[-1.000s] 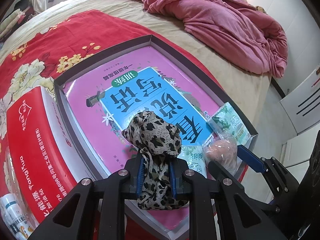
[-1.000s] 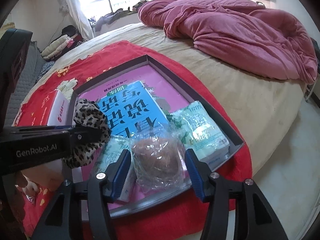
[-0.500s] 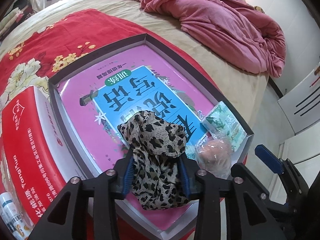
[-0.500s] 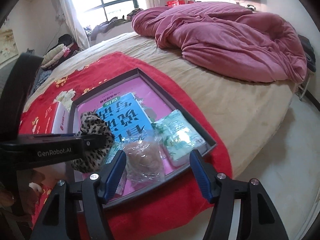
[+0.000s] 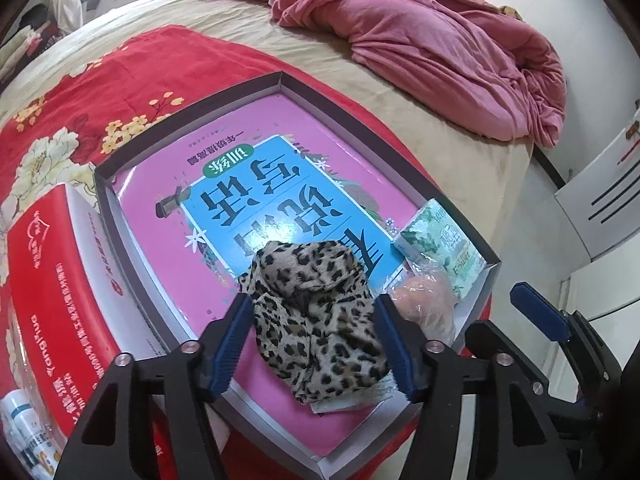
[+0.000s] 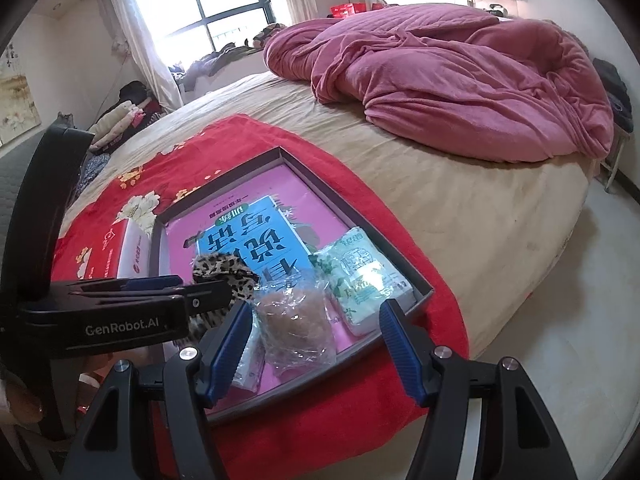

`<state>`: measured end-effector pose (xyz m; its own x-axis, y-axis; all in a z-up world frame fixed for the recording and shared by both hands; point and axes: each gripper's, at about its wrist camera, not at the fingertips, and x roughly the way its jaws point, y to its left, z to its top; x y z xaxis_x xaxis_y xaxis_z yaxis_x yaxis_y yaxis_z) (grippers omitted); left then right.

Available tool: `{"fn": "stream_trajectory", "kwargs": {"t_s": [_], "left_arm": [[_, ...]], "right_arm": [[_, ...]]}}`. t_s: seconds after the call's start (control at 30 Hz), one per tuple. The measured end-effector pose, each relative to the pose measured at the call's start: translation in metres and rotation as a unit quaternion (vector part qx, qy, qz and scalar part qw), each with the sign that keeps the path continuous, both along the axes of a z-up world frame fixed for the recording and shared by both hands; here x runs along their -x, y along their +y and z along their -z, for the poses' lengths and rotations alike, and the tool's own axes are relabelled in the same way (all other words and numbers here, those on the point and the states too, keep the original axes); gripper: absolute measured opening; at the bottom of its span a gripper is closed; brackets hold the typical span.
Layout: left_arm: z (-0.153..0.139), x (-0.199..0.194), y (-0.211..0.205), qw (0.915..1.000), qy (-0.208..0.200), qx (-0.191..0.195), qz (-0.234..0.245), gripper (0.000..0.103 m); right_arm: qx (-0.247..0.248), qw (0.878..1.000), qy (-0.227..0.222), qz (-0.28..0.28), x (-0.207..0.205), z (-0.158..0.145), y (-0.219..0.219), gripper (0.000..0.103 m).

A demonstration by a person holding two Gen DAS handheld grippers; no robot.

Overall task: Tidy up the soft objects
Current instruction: 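Lower both items into the box and open both grippers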

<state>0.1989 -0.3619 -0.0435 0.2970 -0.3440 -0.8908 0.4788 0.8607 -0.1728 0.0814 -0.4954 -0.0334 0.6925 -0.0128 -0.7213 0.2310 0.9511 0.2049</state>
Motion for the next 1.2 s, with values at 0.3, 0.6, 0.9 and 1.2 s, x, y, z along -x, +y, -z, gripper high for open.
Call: {"fn": "stream_trajectory", "kwargs": {"t_s": [0.3, 0.6, 0.9, 1.2], "left_arm": [[-0.011, 0.001, 0.015, 0.9997, -0.007, 0.004, -0.021, 0.076], [-0.039, 0.011, 0.040, 0.9981, -0.030, 0.010, -0.053, 0.078], [-0.052, 0.022, 0.060, 0.9963, -0.043, -0.002, -0.075, 0.078], [-0.061, 0.034, 0.070, 0.9956, -0.050, 0.003, -0.079, 0.079]], "right_arm": [[-0.012, 1.000, -0.003, 0.007, 0.002, -0.003, -0.003, 0.066], [-0.010, 1.000, -0.002, 0.008, 0.001, -0.008, 0.001, 0.069], [0.001, 1.000, -0.001, 0.013, 0.003, -0.015, 0.004, 0.073], [0.013, 1.000, -0.012, 0.012, 0.008, -0.029, 0.010, 0.078]]}}
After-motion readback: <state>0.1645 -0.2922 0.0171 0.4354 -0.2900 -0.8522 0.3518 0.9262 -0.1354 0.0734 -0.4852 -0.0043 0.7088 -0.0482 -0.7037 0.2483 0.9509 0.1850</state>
